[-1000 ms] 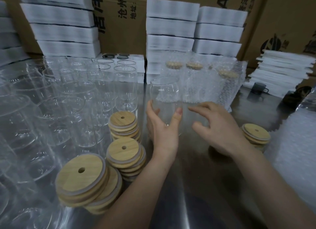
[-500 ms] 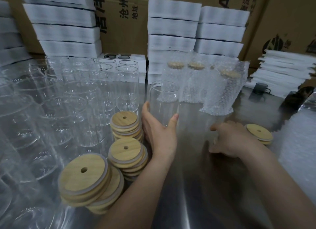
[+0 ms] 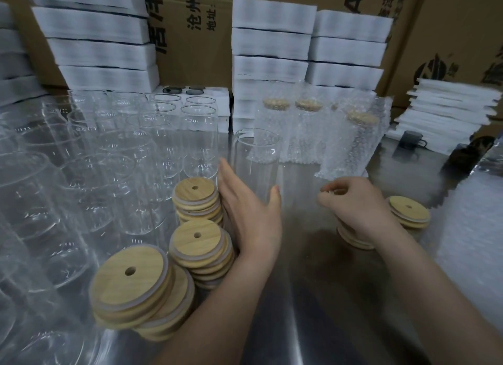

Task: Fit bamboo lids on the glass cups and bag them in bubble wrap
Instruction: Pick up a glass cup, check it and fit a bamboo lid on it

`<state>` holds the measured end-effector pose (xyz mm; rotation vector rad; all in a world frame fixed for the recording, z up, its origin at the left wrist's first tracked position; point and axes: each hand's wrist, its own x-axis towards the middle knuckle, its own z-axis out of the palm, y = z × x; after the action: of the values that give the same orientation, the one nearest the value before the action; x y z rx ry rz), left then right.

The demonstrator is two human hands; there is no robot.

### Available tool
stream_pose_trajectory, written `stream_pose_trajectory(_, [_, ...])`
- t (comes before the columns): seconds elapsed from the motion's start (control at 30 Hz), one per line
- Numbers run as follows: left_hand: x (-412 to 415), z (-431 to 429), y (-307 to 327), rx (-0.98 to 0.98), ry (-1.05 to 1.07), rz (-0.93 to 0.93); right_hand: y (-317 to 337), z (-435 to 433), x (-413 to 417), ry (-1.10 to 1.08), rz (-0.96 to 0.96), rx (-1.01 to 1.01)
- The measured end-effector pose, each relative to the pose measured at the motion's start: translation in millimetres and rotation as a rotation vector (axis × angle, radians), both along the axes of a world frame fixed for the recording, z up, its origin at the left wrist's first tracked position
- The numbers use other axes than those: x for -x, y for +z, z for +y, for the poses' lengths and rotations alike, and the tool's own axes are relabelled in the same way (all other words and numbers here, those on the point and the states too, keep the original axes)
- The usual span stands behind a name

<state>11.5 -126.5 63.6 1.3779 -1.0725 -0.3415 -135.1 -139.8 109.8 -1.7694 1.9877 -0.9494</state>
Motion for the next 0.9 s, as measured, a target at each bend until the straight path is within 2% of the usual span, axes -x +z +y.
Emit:
stream_pose_trajectory(0.1, [2, 8, 5, 0.064, 0.076, -0.156, -7, -4, -6, 0.015, -0.424, 0.038])
stream_pose_trajectory(0.2, [7, 17, 9, 0.144, 0.132, -0.343, -6, -8, -14, 0.001, -0.853, -0.072])
stream_pose_trajectory(0.3, [13, 23, 10, 0.212, 0.08, -0.474, -9, -8, -18, 0.111, -1.082, -0.137])
stream_pose_trajectory(0.43, [19, 27, 11, 0.227, 0.042, -0.604, -13, -2, -25, 0.192, -1.186, -0.092])
stream_pose_trajectory(0.73, [24, 32, 13, 0.248, 0.056, -0.66, -14, 1, -29, 0.178, -1.161, 0.041])
stream_pose_trajectory(0.9, [33, 36, 11, 0.335, -0.122, -0.698, -14, -2, -22, 0.117, -1.06, 0.033])
